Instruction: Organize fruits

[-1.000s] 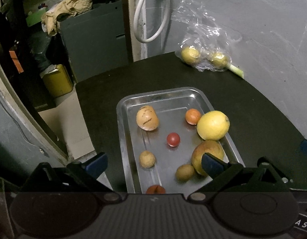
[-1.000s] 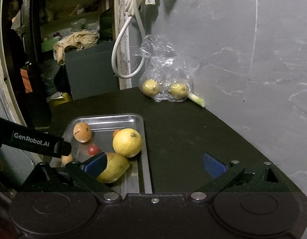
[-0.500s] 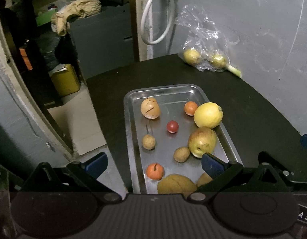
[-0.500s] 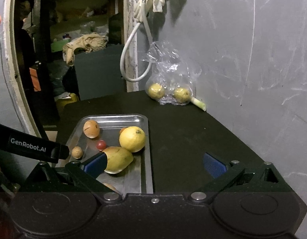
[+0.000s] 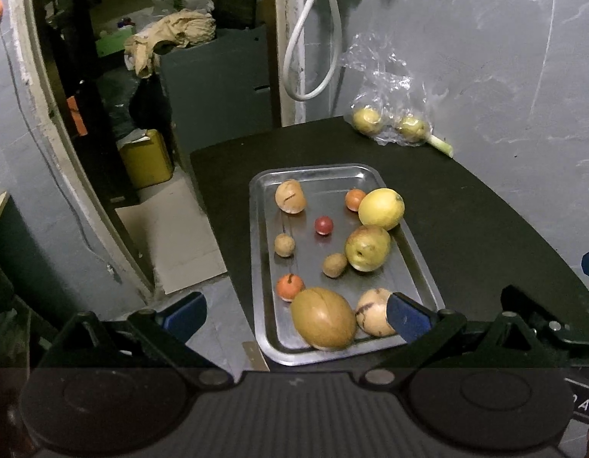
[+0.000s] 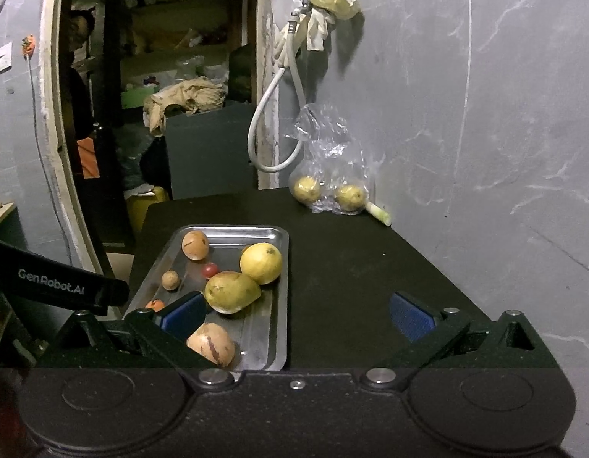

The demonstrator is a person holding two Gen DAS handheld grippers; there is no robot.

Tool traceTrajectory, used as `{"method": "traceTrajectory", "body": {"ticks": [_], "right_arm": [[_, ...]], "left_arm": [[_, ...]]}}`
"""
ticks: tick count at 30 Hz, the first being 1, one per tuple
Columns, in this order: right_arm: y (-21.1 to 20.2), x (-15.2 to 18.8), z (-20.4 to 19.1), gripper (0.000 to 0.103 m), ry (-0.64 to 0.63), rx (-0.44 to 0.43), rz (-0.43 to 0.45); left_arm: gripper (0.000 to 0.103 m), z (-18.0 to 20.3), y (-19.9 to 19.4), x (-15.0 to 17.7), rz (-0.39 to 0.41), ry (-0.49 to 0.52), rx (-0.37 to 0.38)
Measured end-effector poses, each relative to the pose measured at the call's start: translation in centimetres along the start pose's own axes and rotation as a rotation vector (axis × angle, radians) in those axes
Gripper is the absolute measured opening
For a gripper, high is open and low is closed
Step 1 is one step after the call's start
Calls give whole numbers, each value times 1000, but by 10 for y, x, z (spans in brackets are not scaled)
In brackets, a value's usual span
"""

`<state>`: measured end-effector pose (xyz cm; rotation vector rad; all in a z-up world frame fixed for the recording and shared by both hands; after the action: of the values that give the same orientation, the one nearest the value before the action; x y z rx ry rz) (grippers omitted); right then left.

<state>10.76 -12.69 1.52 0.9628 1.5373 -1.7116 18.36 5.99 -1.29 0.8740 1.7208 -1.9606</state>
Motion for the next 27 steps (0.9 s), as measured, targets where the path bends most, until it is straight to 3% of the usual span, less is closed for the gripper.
{"method": "traceTrajectory", "body": {"ticks": [17, 27], "right_arm": [[-47, 13, 19, 102, 5, -31, 89], [-54, 35, 32, 102, 9, -26, 58]], "left_arm": [[102, 18, -38, 36, 25, -25, -34], [102, 26, -45, 67, 19, -39, -44]]}}
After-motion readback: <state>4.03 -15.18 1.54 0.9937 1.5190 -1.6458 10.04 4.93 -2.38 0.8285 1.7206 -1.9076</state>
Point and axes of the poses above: each gripper's, at about its wrist camera, not at the fingertips, and y roughly the way its jaws point, z to its right, x to its underside, the point moved 4 cm from there along y, roughly the way its jaws point, and after that the axes turned 6 degrees about x, right-handed, at the moved point
